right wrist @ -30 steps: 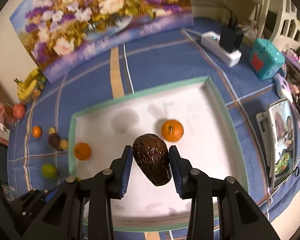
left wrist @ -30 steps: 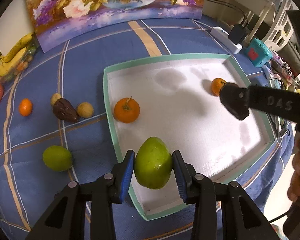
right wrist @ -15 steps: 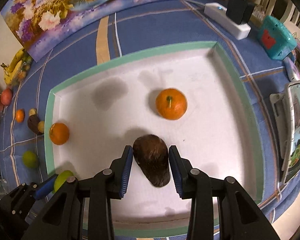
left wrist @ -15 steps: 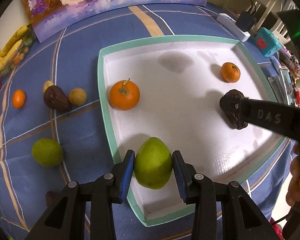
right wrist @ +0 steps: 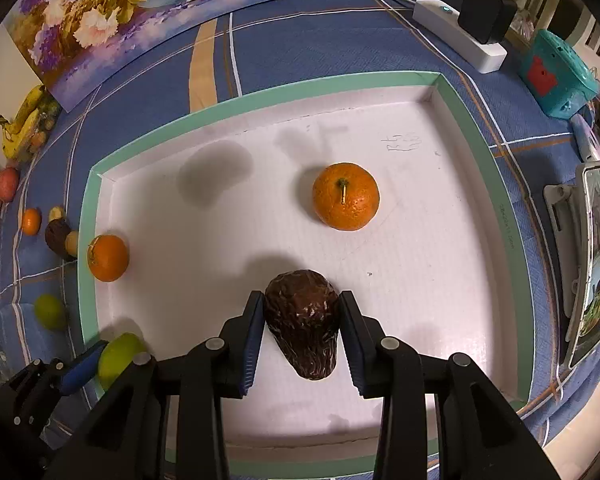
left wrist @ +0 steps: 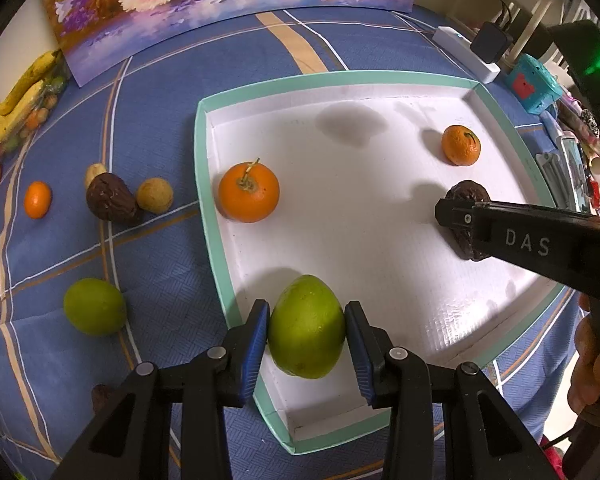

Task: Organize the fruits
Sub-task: 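Carry the green pear and brown date over the white tray, then open the left tool to drop the pear while the right tool releases the date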

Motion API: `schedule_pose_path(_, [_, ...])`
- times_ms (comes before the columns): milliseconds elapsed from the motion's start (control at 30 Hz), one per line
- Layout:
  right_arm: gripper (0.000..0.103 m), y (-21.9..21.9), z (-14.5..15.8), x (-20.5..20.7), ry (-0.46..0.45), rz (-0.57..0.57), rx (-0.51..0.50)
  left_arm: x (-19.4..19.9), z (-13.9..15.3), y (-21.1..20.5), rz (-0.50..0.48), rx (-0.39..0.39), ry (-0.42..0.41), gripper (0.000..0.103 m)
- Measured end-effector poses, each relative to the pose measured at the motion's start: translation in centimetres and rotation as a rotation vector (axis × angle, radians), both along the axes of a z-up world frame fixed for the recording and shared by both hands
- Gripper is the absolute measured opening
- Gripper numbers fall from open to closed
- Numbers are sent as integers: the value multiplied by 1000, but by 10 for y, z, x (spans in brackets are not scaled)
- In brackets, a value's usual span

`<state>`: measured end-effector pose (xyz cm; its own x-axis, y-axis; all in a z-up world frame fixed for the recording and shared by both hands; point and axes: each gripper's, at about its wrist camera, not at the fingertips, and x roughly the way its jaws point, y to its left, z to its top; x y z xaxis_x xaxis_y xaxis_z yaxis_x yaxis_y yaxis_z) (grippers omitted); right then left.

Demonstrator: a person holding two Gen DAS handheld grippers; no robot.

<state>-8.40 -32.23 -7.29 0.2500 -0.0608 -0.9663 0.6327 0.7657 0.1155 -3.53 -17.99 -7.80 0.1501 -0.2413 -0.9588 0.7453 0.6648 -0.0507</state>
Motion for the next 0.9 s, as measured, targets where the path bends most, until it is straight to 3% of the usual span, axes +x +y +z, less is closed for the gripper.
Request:
schedule_pose_path(233, [41, 3, -3, 8, 15, 11, -19, 2, 8, 3, 8, -19, -6, 44])
schedule_pose_path(300, [51, 3, -1, 7, 12, 6, -25, 3, 12, 4, 10, -32, -8, 44])
schedule_pose_path(500, [52, 0, 15, 5, -28, 1, -51, 9, 27, 12, 28, -80, -18, 45])
schedule_pose_path(767, [61, 0, 26, 3, -56, -2, -68, 32, 40, 31, 133, -118, -12, 59])
schedule_pose_path(900, [71, 8, 24, 1, -49, -6, -78, 50, 40, 48, 221, -114, -22, 73])
